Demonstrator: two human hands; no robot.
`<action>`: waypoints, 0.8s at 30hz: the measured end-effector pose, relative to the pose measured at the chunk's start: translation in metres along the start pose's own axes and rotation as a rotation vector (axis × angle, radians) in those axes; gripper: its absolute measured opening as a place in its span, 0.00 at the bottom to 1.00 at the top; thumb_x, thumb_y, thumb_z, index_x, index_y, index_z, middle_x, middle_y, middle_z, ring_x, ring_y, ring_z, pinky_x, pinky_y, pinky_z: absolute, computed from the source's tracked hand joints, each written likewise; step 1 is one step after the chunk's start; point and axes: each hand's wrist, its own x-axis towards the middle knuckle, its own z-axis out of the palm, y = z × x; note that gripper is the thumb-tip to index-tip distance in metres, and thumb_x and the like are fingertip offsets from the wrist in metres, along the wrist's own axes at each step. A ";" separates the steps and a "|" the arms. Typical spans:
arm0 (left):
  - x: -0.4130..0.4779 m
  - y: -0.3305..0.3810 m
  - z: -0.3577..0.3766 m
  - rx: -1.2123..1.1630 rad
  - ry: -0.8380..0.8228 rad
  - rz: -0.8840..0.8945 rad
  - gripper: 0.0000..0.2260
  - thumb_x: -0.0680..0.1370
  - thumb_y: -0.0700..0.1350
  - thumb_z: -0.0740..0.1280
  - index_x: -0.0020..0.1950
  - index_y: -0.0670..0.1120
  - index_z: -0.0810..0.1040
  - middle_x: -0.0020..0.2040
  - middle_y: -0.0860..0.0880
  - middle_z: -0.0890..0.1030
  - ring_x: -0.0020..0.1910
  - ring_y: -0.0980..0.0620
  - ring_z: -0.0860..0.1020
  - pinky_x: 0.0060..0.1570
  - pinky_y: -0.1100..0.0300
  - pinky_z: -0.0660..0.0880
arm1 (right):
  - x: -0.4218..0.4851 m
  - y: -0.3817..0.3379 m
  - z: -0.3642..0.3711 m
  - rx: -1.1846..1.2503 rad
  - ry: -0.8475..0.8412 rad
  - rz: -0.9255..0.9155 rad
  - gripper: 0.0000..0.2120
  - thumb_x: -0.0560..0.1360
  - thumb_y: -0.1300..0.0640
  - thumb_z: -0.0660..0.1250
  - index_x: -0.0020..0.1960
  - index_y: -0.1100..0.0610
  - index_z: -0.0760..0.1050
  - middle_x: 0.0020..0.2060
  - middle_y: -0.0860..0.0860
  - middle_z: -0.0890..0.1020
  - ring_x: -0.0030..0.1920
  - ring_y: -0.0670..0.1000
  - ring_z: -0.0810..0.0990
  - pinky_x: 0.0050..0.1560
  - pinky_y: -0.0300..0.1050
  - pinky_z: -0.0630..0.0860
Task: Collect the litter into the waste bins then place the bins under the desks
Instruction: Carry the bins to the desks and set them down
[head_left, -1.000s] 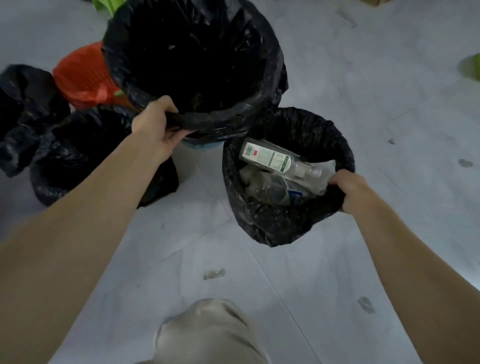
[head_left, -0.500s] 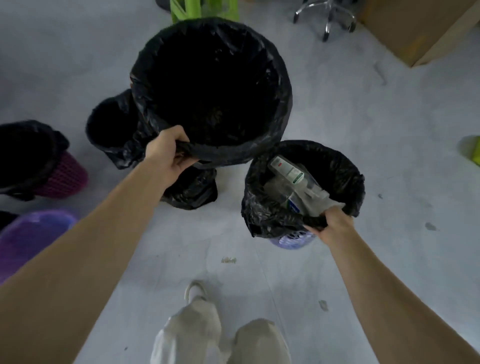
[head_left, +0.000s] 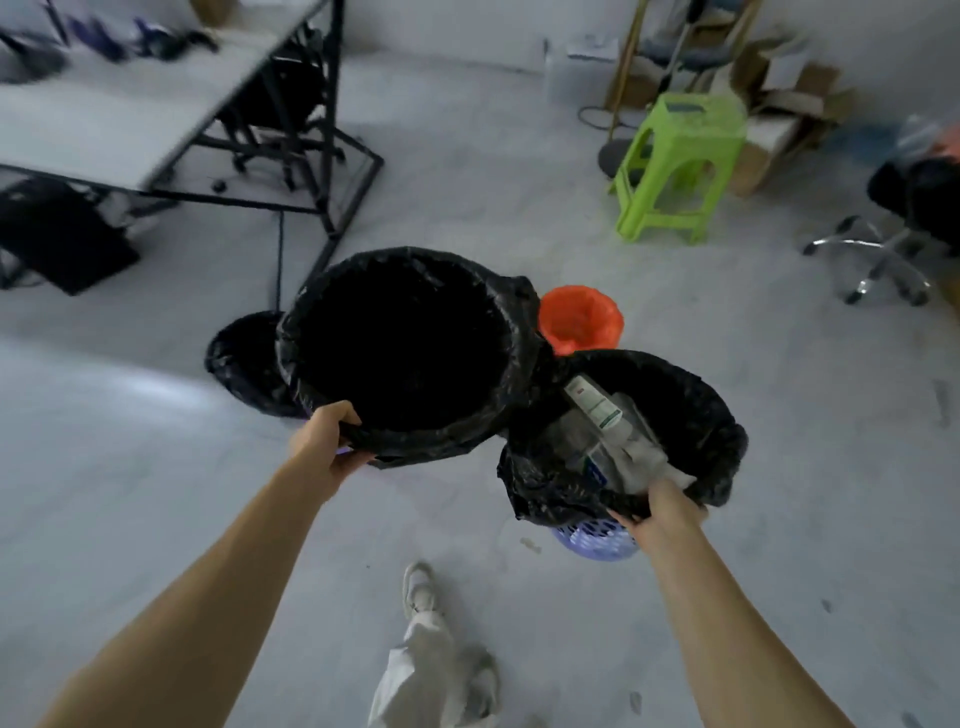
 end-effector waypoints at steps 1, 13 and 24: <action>-0.007 0.007 -0.038 -0.031 0.037 0.007 0.02 0.73 0.37 0.63 0.43 0.42 0.70 0.44 0.44 0.72 0.44 0.47 0.77 0.31 0.55 0.80 | -0.030 0.006 0.015 -0.056 -0.044 -0.007 0.27 0.75 0.67 0.65 0.70 0.54 0.61 0.66 0.65 0.71 0.58 0.70 0.76 0.45 0.74 0.78; -0.026 0.024 -0.385 -0.509 0.365 0.065 0.03 0.75 0.36 0.62 0.45 0.42 0.69 0.42 0.44 0.71 0.43 0.46 0.77 0.28 0.55 0.82 | -0.251 0.144 0.210 -0.566 -0.394 -0.146 0.35 0.74 0.60 0.70 0.77 0.54 0.57 0.66 0.63 0.72 0.52 0.64 0.77 0.49 0.69 0.80; 0.029 0.074 -0.636 -0.730 0.573 0.070 0.07 0.73 0.35 0.65 0.50 0.40 0.73 0.48 0.39 0.77 0.48 0.40 0.80 0.34 0.47 0.83 | -0.400 0.335 0.390 -0.772 -0.660 -0.115 0.15 0.70 0.66 0.71 0.57 0.63 0.74 0.52 0.62 0.79 0.49 0.64 0.81 0.48 0.75 0.77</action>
